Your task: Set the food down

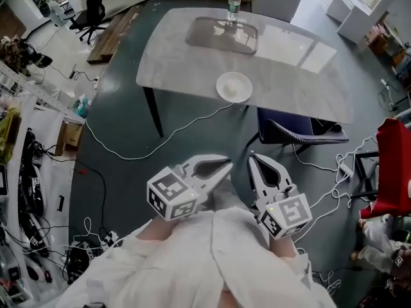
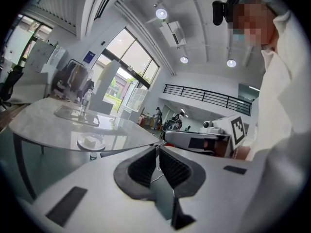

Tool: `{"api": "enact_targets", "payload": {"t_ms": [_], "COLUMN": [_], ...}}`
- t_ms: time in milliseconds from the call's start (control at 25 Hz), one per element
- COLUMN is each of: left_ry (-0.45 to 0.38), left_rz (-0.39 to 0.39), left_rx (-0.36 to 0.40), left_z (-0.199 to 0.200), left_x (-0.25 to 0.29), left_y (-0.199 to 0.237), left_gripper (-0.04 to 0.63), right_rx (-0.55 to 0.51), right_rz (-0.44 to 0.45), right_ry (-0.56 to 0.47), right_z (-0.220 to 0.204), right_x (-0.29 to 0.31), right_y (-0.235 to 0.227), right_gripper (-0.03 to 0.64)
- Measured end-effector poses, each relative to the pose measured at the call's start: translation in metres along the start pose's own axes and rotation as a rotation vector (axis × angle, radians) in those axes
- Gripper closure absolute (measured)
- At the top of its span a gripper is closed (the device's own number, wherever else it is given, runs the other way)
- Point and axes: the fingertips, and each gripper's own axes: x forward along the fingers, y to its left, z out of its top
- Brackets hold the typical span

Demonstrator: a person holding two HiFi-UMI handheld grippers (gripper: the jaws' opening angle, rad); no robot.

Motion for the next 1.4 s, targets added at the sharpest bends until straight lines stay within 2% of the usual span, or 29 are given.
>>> {"api": "enact_targets", "payload": {"t_ms": [240,440,560,880,1080,1400], "left_ry": [-0.009,-0.031,-0.038,-0.048,-0.041,-0.021], "left_rz": [0.049,0.079,0.09,0.106,0.11,0.123], "left_rx": [-0.007,-0.048,-0.081,-0.109,-0.102,-0.13], "left_z": [0.03,0.05,0.058,0.07,0.076,0.071], "left_x": [0.042,0.074,0.092,0.13,0.148,0.151], "left_y": [0.045,0.076,0.093,0.123,0.135,0.144], "left_gripper": [0.565,0.565,0.565,0.565,0.565,0.565], "right_rx": [-0.014,-0.025,-0.028,-0.035,-0.029,-0.005], "right_rz": [0.018,0.067,0.094,0.131,0.15,0.163], "right_ry": [0.004,0.006,0.019,0.061,0.08,0.111], "right_z": [0.023,0.04,0.043,0.042,0.04,0.03], "right_x": [0.037,0.069,0.085,0.111,0.125,0.14], "right_y": [-0.055,-0.087,-0.101,-0.143,-0.161,-0.163], "right_gripper": [0.614,0.614,0.614,0.614,0.614,0.614]}}
